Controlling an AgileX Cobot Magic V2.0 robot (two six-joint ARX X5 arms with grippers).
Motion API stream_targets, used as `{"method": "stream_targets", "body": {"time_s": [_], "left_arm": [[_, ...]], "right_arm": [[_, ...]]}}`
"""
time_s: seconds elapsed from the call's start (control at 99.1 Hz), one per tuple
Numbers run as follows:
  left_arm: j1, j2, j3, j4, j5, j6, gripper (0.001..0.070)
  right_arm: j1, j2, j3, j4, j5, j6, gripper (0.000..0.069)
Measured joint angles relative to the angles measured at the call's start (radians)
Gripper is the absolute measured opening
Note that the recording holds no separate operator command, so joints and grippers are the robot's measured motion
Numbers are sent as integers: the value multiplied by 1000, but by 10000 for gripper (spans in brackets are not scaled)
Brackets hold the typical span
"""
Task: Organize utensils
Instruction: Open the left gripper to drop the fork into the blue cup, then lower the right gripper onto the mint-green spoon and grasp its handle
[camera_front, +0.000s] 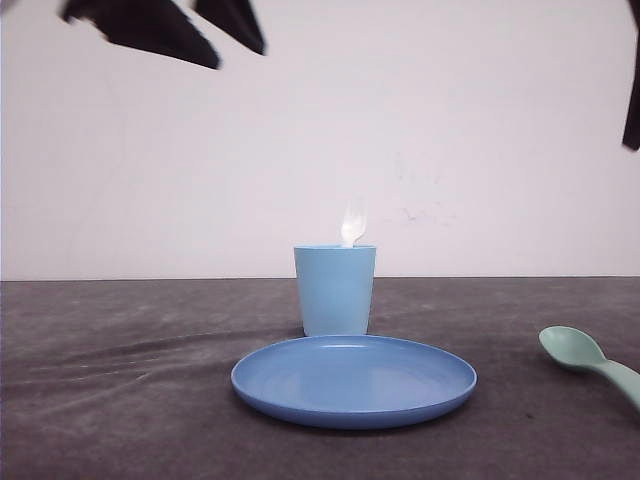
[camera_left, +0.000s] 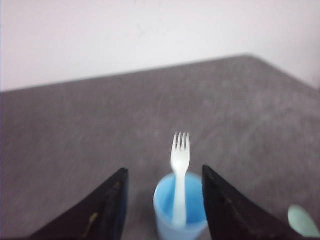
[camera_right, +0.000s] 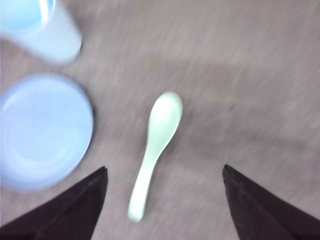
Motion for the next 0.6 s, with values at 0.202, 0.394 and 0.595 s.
{"method": "stream_targets", "body": {"time_s": [0.202,0.394,0.595], "left_arm": [[0,-137,0,-246,0,6,277],[0,-215,0,-365,0,7,277],[0,-264,0,-398,0,7,277]], "right_arm": [[98,114,0,-8,32,45,457],[153,221,-3,-1,106,70,457],[176,298,-90,115,105,134,457]]}}
